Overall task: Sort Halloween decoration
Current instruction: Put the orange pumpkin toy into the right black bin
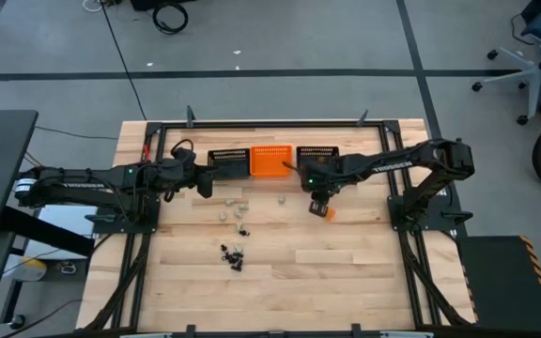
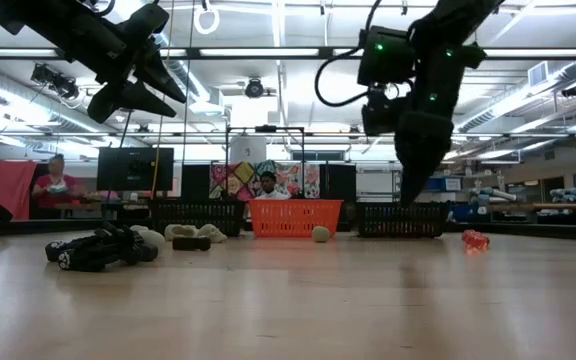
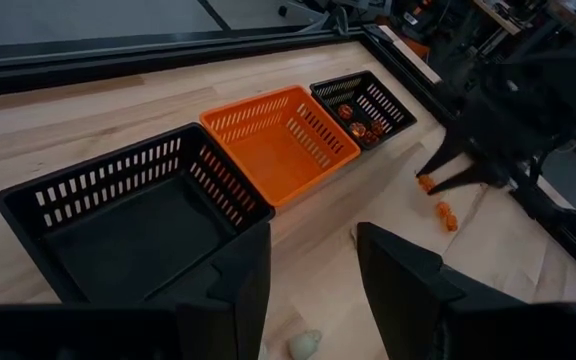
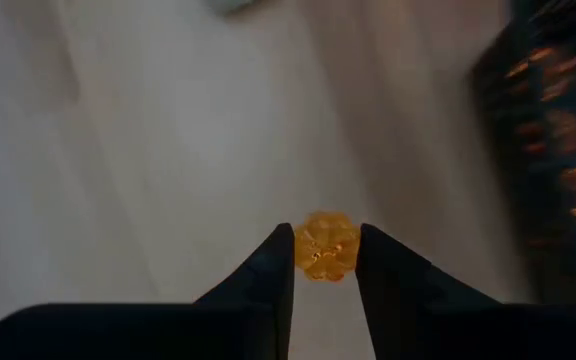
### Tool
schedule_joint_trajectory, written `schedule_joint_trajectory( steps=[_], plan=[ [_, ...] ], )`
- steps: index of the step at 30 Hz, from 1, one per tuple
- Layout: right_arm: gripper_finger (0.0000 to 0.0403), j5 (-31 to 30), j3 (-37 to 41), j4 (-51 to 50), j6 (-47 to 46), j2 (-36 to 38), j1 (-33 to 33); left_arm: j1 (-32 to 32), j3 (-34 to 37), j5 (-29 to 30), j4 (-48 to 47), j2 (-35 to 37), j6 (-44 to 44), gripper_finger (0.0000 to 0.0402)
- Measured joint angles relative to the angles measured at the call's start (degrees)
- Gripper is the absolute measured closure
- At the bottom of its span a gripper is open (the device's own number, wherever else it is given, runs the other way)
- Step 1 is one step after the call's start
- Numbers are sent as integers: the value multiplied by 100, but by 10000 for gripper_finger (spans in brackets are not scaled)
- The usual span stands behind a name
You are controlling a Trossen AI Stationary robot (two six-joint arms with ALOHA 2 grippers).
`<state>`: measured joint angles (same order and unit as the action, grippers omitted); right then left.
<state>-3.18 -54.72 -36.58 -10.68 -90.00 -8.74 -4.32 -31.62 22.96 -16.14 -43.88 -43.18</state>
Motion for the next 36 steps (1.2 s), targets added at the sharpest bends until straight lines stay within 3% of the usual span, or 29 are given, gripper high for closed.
schedule_joint_trajectory(
  steps=[7,15,25,36],
  plan=[
    [308,-322,-513,-410,514,2,-372,0,0,0,0,0,-11,244],
    [308,-297,-755,-442,941,9,-1042,0,0,0,0,0,-13,244],
    [308,42,-748,-409,1526,11,-1829,0,0,0,0,-1,-13,244],
    [308,377,-67,416,1839,15,-2318,0,0,0,2,0,-68,244]
  ],
)
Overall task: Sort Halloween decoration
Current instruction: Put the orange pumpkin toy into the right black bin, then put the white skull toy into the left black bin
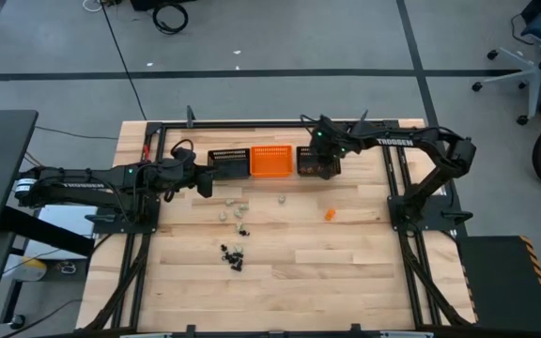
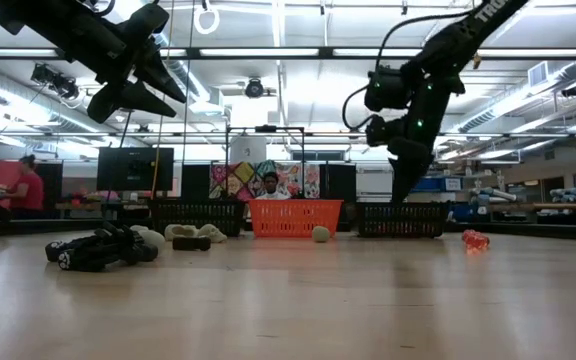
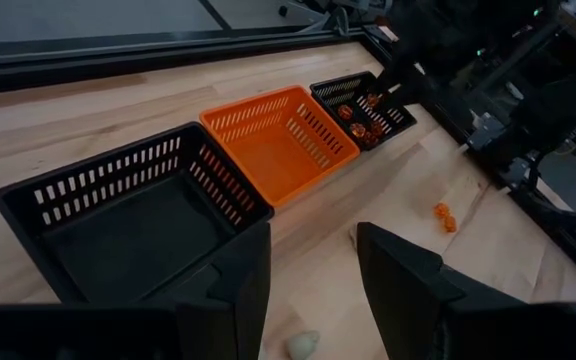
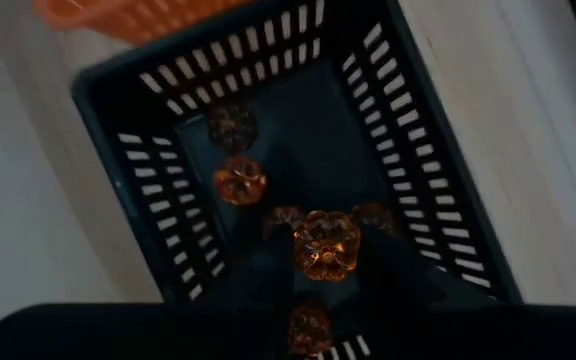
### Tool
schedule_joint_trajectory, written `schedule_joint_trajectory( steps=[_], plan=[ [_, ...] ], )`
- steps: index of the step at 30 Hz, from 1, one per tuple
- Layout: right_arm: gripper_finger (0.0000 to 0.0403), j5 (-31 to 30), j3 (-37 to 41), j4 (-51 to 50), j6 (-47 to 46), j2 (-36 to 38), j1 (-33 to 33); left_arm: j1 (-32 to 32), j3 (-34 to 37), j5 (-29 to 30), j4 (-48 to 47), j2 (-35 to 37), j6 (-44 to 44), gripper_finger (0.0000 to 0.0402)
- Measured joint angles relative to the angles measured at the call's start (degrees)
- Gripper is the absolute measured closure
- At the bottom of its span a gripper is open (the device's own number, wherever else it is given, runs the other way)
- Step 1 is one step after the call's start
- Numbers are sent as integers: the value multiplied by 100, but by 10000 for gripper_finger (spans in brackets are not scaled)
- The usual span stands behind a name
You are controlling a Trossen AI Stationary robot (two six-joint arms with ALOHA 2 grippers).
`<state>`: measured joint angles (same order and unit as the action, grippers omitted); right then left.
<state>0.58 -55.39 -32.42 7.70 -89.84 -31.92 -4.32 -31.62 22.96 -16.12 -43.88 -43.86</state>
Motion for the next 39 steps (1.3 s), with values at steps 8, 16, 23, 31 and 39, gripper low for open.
schedule_joint_trajectory(
  steps=[8,16,23,31,39],
  plan=[
    [305,63,499,517,-63,0,-20,0,0,0,0,0,-35,244],
    [249,61,581,627,-195,0,-20,0,0,0,-1,-1,-58,244],
    [224,61,212,77,-304,0,-18,-1,0,0,-1,-2,-54,244],
    [229,408,-520,-673,-254,0,221,-1,0,0,-2,-2,-48,244],
    [232,624,-571,-827,-334,0,853,133,0,-777,-93,-2,346,244]
  ],
)
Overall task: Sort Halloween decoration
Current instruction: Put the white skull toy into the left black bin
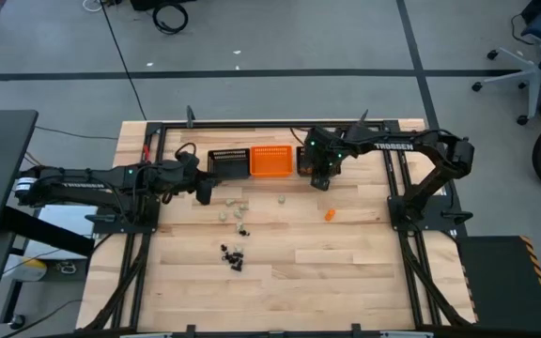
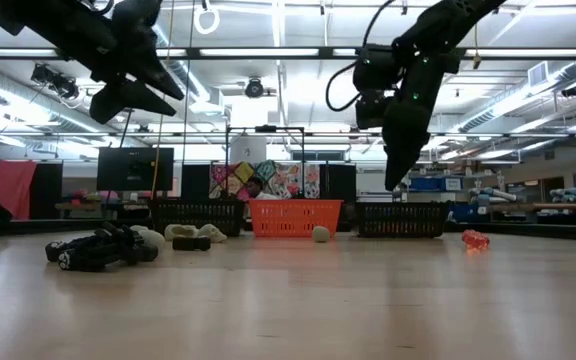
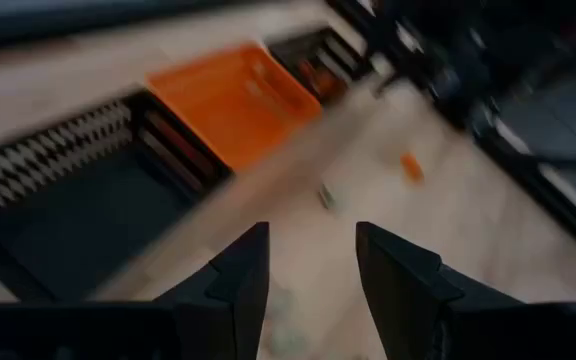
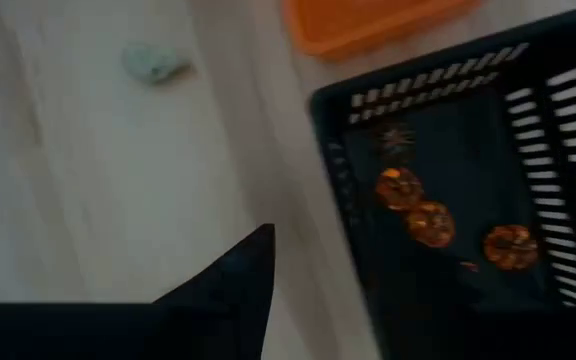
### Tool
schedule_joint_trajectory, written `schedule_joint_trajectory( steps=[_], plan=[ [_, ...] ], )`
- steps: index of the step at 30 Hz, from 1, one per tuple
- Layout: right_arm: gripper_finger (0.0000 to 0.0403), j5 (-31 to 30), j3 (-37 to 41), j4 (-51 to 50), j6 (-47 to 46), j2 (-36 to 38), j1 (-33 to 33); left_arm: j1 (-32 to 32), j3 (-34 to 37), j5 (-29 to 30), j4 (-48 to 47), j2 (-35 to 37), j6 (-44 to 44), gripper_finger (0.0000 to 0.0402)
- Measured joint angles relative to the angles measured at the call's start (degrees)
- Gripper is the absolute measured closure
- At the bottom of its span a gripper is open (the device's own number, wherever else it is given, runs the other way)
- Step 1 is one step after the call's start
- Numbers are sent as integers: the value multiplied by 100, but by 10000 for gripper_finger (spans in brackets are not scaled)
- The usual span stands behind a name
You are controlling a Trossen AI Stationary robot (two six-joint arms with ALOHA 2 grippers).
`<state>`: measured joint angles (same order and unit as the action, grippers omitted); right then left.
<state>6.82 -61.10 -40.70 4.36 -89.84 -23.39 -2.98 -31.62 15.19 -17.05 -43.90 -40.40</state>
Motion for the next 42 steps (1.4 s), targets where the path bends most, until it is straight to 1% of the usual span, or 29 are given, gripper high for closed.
schedule_joint_trajectory(
  steps=[3,6,10,14,17,21,27,31,34,36,39,42],
  plan=[
    [235,-19,0,-23,-232,24,264,136,0,-258,-208,-7,2,244],
    [237,-156,2,-67,-461,59,546,311,0,-346,-497,-114,2,244],
    [237,-596,2,-212,-736,172,897,526,-1,-578,-759,-447,4,244],
    [238,-1236,2,-404,-997,440,1120,715,-1,-597,-751,-884,10,244],
    [238,-1448,2,-401,-1154,725,1210,776,-2,-607,-713,-1282,108,244],
    [238,-1488,2,-345,-1425,1102,1300,725,0,-607,-616,-1843,120,244],
    [238,-1505,2,-265,-1719,1511,1491,551,-2,-589,-94,-2657,115,244],
    [238,-1708,2,-305,-1833,1672,1653,378,-2,-579,208,-3085,145,244],
    [238,-1780,2,-311,-1918,1711,1755,281,-3,-488,356,-3264,256,244],
    [238,-1774,2,-319,-1945,1709,1804,244,-4,-283,354,-3307,323,244],
    [238,-1776,2,-317,-1967,1709,1882,238,-4,25,333,-3373,598,244],
    [238,-1774,2,-318,-1969,1709,1923,240,-4,73,467,-3470,1009,244]
  ],
)
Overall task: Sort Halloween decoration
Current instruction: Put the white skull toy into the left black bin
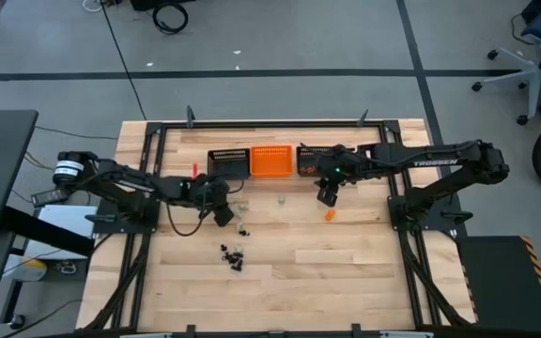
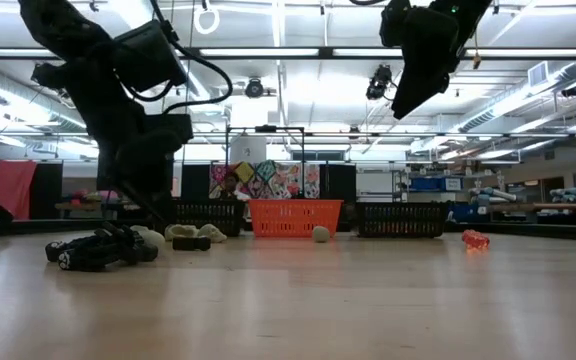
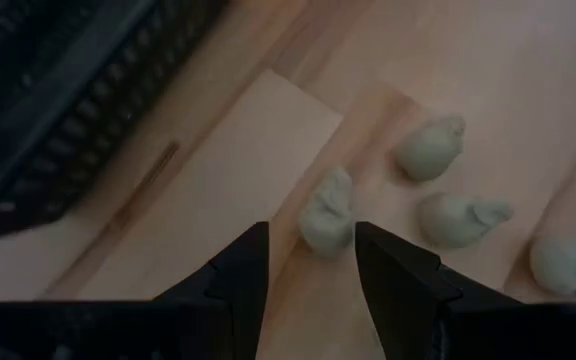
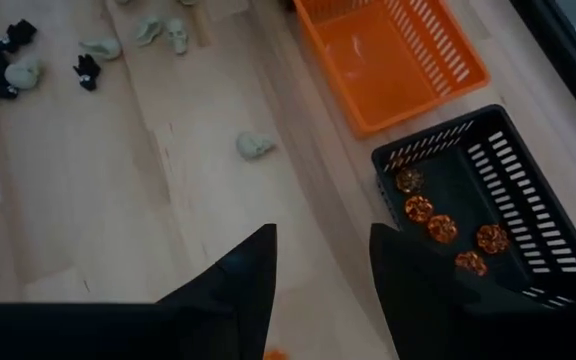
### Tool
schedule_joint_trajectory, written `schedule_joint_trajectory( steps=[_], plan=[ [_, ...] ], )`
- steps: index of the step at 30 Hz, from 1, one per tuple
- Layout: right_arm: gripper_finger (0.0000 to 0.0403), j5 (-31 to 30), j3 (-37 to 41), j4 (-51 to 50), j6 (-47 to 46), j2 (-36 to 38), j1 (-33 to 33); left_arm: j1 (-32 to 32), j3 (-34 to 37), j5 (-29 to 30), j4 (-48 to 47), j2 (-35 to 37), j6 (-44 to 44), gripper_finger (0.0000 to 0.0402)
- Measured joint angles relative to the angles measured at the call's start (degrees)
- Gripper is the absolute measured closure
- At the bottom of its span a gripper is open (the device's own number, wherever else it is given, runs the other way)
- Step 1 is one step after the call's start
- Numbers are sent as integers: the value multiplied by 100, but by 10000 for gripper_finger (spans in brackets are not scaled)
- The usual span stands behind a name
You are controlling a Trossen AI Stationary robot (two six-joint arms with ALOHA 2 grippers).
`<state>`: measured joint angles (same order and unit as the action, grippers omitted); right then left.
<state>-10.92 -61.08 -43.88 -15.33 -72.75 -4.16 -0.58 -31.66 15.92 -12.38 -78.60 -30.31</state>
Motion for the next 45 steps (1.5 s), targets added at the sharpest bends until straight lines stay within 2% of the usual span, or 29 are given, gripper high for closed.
schedule_joint_trajectory(
  steps=[7,16,21,29,40,45],
  plan=[
    [238,0,0,3,-68,-2,0,12,0,3,484,-364,821,240],
    [238,-16,0,11,-166,-4,0,-102,0,-6,551,-502,1023,190],
    [238,-87,0,15,-157,-7,0,-387,0,-403,695,-615,1204,189],
    [238,-115,2,15,-125,-9,0,-539,-24,-625,813,-814,1314,216],
    [238,-293,2,15,-122,-9,-2,-435,-20,-644,795,-820,1239,302],
    [238,-298,2,52,-144,-9,-2,-433,-35,-678,719,-750,1151,315]
  ],
)
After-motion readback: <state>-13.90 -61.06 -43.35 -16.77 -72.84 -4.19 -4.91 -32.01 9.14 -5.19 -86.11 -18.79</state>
